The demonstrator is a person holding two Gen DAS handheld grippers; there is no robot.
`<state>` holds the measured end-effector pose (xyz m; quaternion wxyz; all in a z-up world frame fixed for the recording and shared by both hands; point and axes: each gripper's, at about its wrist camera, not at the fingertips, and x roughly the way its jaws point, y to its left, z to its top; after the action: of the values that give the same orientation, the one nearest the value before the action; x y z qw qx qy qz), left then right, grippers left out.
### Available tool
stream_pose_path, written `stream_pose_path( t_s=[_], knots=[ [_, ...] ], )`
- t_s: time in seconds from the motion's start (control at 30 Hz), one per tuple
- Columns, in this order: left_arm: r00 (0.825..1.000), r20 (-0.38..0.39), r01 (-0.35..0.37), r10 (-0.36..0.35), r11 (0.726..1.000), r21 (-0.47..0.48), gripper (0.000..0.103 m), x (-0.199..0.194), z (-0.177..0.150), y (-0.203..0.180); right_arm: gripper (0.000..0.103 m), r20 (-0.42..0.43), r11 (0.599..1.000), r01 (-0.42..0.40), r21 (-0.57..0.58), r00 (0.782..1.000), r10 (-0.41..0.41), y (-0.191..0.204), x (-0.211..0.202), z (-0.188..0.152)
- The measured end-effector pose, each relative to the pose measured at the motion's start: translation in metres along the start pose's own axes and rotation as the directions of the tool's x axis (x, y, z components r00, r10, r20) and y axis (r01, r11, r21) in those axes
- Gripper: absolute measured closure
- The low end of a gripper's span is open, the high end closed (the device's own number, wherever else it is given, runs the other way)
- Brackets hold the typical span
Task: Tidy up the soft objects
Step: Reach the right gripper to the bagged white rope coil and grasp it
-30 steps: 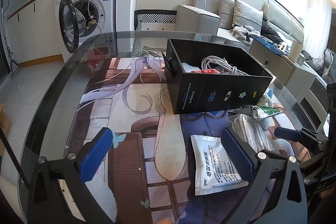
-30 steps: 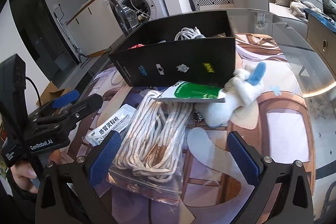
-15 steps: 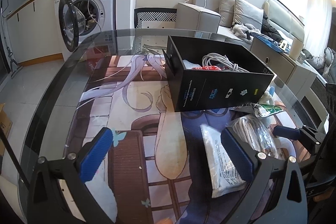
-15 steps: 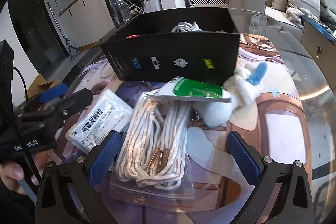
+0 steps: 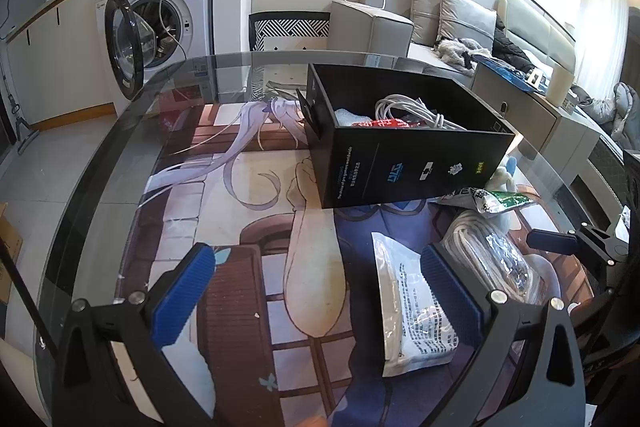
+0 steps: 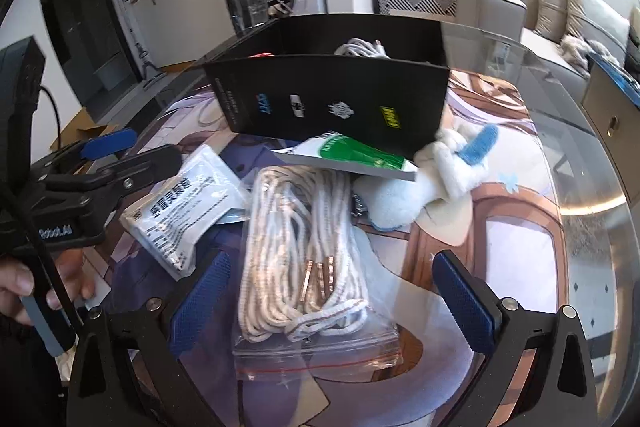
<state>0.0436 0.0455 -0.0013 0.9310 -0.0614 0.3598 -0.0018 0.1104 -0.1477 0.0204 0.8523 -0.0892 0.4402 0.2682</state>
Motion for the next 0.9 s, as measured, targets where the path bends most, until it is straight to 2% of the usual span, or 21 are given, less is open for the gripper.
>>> stream_pose_path(
  t_s=[0.23, 0.33, 0.57, 0.63, 0.73, 0.9],
  knots=[
    [1.0, -0.005, 0.006, -0.006, 1.0, 0.007, 0.0, 0.0, 0.001, -0.002, 0.003, -0.001, 0.999, -0.011, -0.038, 1.0, 0.011, 0.008, 0.003, -0.002],
    [1.0, -0.009, 0.006, -0.006, 1.0, 0.012, 0.0, 0.0, 0.0, -0.003, 0.018, -0.005, 0.999, 0.0, -0.051, 1.0, 0.0, 0.008, 0.005, -0.002],
    [1.0, -0.009, 0.007, -0.007, 1.0, 0.017, 0.0, 0.0, 0.001, -0.006, 0.036, -0.006, 0.995, 0.005, -0.102, 1.0, -0.005, 0.009, 0.002, -0.003],
    [1.0, -0.006, 0.006, -0.005, 1.0, 0.016, 0.0, -0.001, 0.001, -0.006, 0.046, 0.001, 0.993, 0.0, -0.12, 1.0, 0.0, 0.01, 0.001, -0.005],
    [1.0, -0.006, 0.005, -0.004, 1.0, 0.016, 0.0, -0.001, 0.001, -0.006, 0.054, 0.014, 0.992, -0.016, -0.127, 1.0, 0.018, 0.011, -0.003, -0.007],
    [1.0, -0.004, 0.003, -0.003, 1.0, 0.014, 0.0, -0.002, 0.001, -0.006, 0.061, 0.036, 0.99, -0.036, -0.136, 0.998, 0.042, 0.014, -0.009, -0.008]
  ],
)
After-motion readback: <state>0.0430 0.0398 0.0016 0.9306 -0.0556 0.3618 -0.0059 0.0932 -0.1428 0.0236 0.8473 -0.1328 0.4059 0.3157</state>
